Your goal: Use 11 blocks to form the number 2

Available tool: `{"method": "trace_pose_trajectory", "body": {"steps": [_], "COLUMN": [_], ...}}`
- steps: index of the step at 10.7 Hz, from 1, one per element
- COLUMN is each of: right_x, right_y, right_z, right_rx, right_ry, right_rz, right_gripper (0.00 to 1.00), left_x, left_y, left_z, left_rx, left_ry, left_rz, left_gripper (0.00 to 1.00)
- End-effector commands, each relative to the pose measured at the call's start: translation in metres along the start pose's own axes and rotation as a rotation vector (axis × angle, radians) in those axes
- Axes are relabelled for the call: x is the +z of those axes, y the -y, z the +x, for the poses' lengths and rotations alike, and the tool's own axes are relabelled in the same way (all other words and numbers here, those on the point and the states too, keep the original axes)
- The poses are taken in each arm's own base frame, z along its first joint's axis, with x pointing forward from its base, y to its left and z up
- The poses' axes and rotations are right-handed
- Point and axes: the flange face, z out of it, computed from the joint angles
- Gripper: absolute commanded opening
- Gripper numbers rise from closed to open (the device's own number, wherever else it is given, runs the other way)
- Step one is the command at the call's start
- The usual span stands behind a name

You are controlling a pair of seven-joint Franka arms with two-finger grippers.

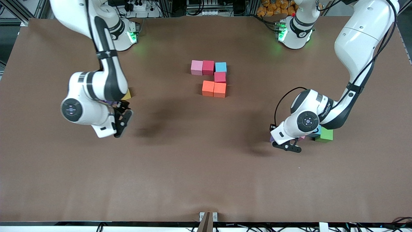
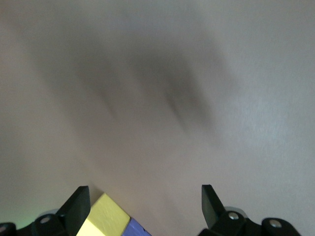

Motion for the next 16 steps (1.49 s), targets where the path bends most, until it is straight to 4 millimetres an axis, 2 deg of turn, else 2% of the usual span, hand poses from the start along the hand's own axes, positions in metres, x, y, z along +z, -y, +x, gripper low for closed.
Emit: {"method": "trace_pose_trajectory", "body": {"steps": [1,3,4,7,9,11,14,16], "right_x": [0.001,0.014,0.020,0.036,0.041,0.051,0.078,0.092], "right_y": [0.000,-0.007,-0.014,-0.024,-0.026,-0.028,-0.020,-0.012], "right_z": [-0.054,-0.092,-0.121,-0.161,-0.183,-0.211,-0.241,-0.250], "right_rx": [-0.087,-0.211,-0.250,-0.387,-0.462,-0.495,-0.455,-0.436], "right_ry": [-0.054,-0.076,-0.095,-0.111,-0.118,-0.124,-0.132,-0.134], "right_rz": [0.035,0.052,0.056,-0.010,-0.063,-0.080,-0.029,-0.011], "right_gripper": [1.00,1.00,1.00,1.00,1.00,1.00,1.00,1.00], "left_x": [-0.020,-0.038,-0.047,-0.094,-0.113,-0.123,-0.138,-0.136], "left_y": [-0.029,-0.062,-0.083,-0.156,-0.195,-0.236,-0.313,-0.348], "left_z": [-0.001,-0.003,-0.008,-0.033,-0.050,-0.069,-0.097,-0.113], "left_rx": [-0.095,-0.197,-0.267,-0.580,-0.753,-0.925,-1.161,-1.250], "left_ry": [-0.008,-0.015,-0.012,0.002,0.026,0.061,0.088,0.112], "left_rz": [-0.047,-0.099,-0.126,-0.199,-0.235,-0.248,-0.266,-0.281], "left_gripper": [0.41,0.41,0.41,0.41,0.41,0.41,0.41,0.41]}}
